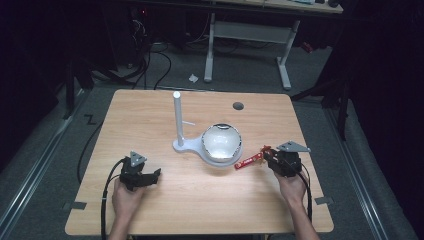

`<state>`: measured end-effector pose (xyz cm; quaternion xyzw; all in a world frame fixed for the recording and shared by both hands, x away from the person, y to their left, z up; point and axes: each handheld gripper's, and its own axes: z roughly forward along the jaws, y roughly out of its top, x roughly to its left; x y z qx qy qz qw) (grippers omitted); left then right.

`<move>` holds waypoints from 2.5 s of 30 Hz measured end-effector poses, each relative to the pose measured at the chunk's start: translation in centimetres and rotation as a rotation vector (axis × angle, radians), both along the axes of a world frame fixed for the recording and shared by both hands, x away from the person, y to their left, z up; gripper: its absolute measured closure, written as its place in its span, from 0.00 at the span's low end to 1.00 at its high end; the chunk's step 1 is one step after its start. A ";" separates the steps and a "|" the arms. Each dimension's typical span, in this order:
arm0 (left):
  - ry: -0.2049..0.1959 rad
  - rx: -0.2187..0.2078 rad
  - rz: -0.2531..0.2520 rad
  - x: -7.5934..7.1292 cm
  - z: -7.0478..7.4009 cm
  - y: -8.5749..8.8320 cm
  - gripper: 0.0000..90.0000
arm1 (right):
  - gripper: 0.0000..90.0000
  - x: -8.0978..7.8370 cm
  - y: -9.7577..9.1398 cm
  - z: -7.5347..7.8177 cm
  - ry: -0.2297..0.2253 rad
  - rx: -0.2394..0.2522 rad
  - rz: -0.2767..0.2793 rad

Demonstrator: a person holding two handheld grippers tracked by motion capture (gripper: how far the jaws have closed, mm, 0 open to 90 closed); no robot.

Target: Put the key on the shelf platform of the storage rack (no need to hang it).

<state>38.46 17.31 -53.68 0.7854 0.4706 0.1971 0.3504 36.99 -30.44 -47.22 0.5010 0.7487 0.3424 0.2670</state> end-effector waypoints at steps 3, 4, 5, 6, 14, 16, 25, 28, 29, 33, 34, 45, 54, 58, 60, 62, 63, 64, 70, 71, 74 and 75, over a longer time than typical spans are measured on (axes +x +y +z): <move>0.000 0.000 0.000 0.0 0.0 0.0 0.23 | 0.75 -0.3 0.1 1.0 -0.019 0.001 0.014; 0.000 0.001 0.000 0.0 0.0 0.0 0.23 | 0.75 -0.3 0.2 1.3 -0.027 0.005 0.020; 0.000 0.000 0.000 0.0 0.0 0.0 0.23 | 0.75 -0.4 0.2 1.7 -0.031 0.007 0.022; -0.001 0.001 0.000 0.0 0.0 0.0 0.23 | 0.75 -0.5 0.2 1.9 -0.036 0.007 0.029; -0.001 -0.001 0.000 0.0 0.0 0.0 0.23 | 0.75 -0.9 0.1 4.1 -0.076 0.029 0.056; -0.001 -0.001 0.000 0.0 0.0 0.0 0.23 | 0.75 -1.0 0.2 4.7 -0.087 0.025 0.064; 0.001 -0.003 0.001 0.1 0.0 0.1 0.23 | 0.75 -1.4 0.4 7.3 -0.130 0.018 0.106; 0.000 -0.003 0.002 0.1 0.0 0.1 0.23 | 0.75 -1.5 0.5 8.1 -0.137 0.025 0.118; 0.000 -0.001 0.002 0.1 0.0 0.0 0.23 | 0.75 -1.5 0.5 8.2 -0.133 0.030 0.118; 0.000 0.000 0.001 0.1 0.0 0.0 0.23 | 0.75 -1.4 0.5 8.8 -0.133 0.045 0.142; 0.000 0.000 0.002 0.1 0.0 0.0 0.23 | 0.75 -1.4 0.5 9.1 -0.134 0.051 0.147; 0.000 0.003 0.001 0.1 0.0 0.0 0.23 | 0.75 -1.6 1.4 11.5 -0.154 0.082 0.210; 0.000 0.003 0.001 0.1 0.0 0.0 0.23 | 0.75 -1.4 3.0 13.4 -0.174 0.090 0.281; 0.000 0.003 0.001 0.1 0.0 0.0 0.23 | 0.75 -1.1 3.9 14.0 -0.182 0.086 0.307; 0.000 0.003 0.001 0.1 0.0 0.0 0.23 | 0.75 -1.1 4.3 14.2 -0.184 0.086 0.317; 0.000 0.003 0.001 0.1 0.0 0.0 0.23 | 0.75 -1.0 4.7 14.4 -0.185 0.085 0.326; 0.000 0.003 0.001 0.1 0.0 0.0 0.23 | 0.75 -0.9 4.9 14.5 -0.188 0.088 0.332; 0.000 0.003 0.001 0.1 0.0 0.0 0.23 | 0.75 -0.9 5.2 14.6 -0.188 0.087 0.338; 0.000 0.003 0.001 0.1 0.0 0.0 0.23 | 0.75 -0.4 6.3 14.7 -0.181 0.081 0.363; 0.000 0.003 0.001 0.1 0.0 0.0 0.23 | 0.75 -0.4 6.3 14.7 -0.181 0.081 0.363; 0.000 0.003 0.001 0.1 0.0 0.0 0.23 | 0.75 0.2 7.2 14.2 -0.169 0.082 0.380; 0.000 0.003 0.001 0.1 0.0 0.0 0.23 | 0.75 0.3 7.3 14.1 -0.167 0.079 0.384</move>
